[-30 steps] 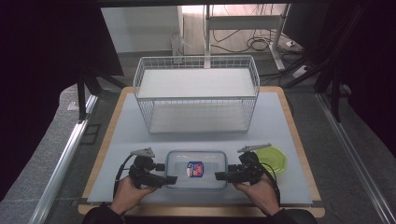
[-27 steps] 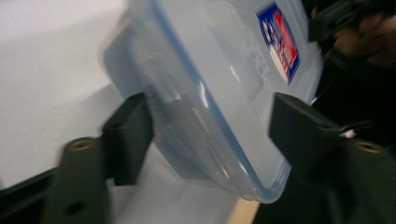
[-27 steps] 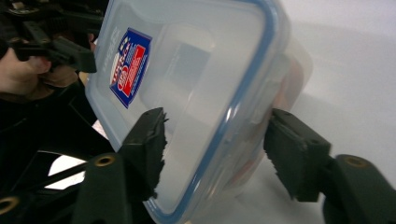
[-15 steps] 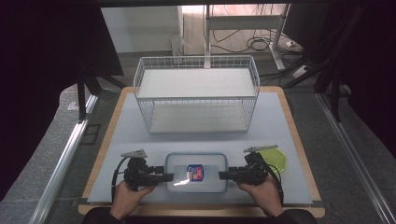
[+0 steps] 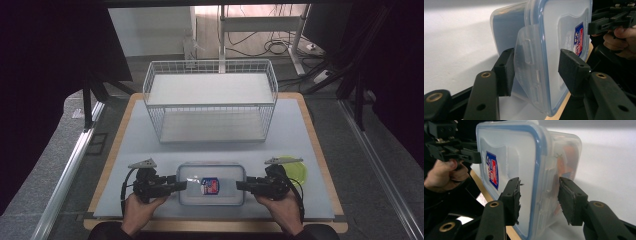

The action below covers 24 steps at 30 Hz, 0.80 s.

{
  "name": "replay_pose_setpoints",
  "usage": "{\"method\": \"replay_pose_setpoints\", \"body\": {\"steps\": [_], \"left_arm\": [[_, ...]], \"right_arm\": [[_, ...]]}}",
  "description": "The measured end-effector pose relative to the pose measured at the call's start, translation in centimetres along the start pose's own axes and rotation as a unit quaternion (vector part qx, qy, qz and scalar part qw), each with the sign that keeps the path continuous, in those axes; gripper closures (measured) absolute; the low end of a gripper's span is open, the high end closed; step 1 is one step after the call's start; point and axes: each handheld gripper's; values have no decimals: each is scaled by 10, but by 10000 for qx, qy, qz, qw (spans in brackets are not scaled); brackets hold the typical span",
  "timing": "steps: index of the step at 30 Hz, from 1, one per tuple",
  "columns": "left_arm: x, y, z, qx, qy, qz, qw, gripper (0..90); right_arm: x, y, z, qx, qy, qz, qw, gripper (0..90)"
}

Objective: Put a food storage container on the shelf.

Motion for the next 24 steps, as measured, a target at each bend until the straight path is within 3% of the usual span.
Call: {"method": "replay_pose_setpoints", "body": {"steps": [14,24], "left_arm": [[3,-16,28,257,226,136,9993,487],[1,-28,66,384,335,263,9984,487]], "right_arm": [[-17,-10,23,219,-265,39,9994,537],[-32,-18,60,389,-457,100,9981,535]]}}
Point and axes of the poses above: each handheld gripper's, and its own axes: y roughly forward along the jaws, z roughly out of its top, x roughly to its right, and after that the axes turned 12 degrees about y, right-handed
